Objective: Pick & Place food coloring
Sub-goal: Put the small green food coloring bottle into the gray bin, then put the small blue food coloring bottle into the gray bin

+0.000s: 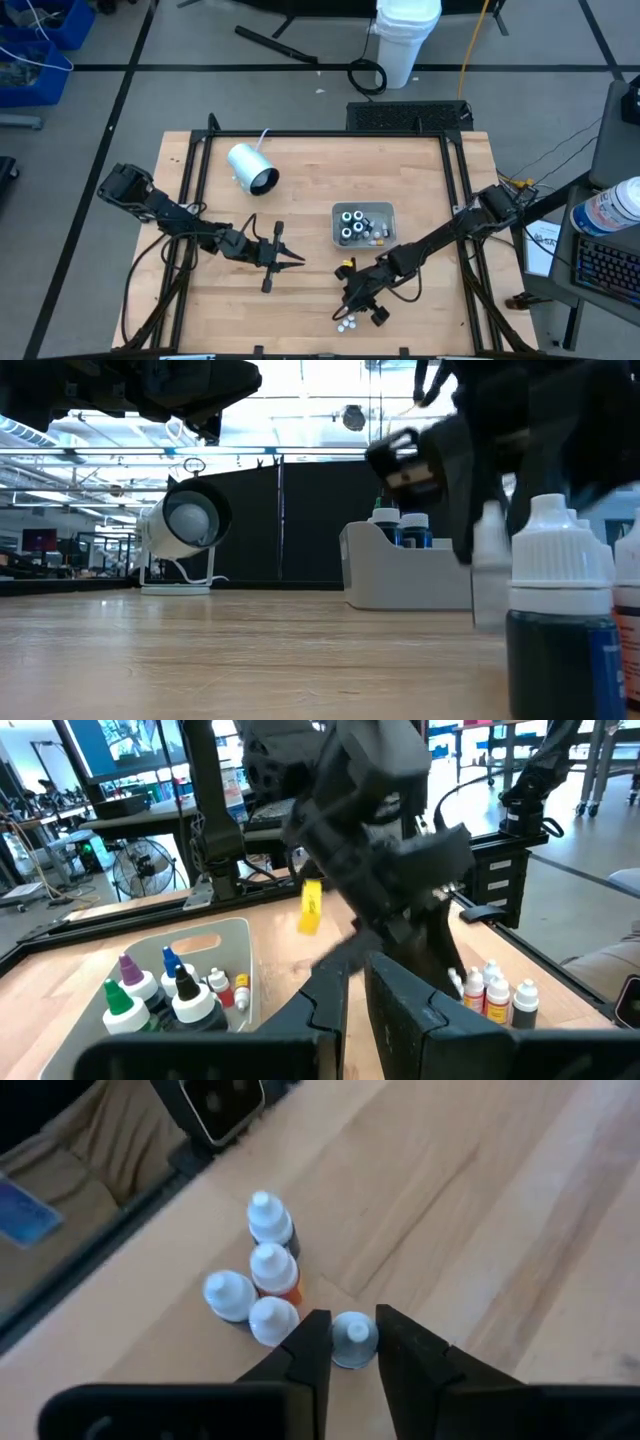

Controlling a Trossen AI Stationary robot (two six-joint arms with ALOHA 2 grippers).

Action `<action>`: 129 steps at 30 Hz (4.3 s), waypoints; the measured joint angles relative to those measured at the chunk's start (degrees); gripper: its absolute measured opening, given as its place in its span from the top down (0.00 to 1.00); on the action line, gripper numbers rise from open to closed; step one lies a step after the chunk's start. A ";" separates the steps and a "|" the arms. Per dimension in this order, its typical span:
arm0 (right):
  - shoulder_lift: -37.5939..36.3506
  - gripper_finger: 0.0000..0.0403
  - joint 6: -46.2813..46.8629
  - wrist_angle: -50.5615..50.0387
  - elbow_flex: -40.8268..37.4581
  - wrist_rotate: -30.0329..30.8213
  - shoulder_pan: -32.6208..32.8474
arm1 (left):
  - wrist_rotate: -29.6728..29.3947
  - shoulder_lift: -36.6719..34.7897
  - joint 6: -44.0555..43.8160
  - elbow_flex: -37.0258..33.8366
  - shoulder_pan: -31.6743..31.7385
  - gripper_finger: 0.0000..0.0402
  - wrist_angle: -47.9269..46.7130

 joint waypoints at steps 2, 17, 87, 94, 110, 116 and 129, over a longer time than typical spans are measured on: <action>-2.02 0.84 -0.06 -0.94 -0.02 0.01 0.00 | 0.00 0.00 0.00 0.00 0.00 0.88 0.00; -31.64 0.85 5.05 -25.22 -0.02 28.51 0.90 | 0.00 -0.01 0.00 0.00 0.00 0.88 -0.02; -26.54 0.86 27.50 -5.80 -27.32 37.89 -19.06 | -0.02 -0.02 1.33 0.00 0.06 0.88 -0.31; -26.59 0.86 27.35 -6.05 -27.23 36.48 -19.91 | -0.02 -0.02 1.44 0.00 0.06 0.88 -0.31; -26.59 0.85 25.05 -5.82 -27.21 33.10 -19.89 | -0.02 -0.02 1.31 0.00 0.06 0.88 -0.31; -26.59 0.84 23.87 -5.82 -27.21 33.12 -19.91 | -0.02 -0.02 1.22 0.00 0.06 0.88 -0.32; -26.59 0.76 21.98 -5.90 -27.21 33.06 -19.89 | -0.02 -0.02 -0.24 0.00 0.07 0.88 -0.31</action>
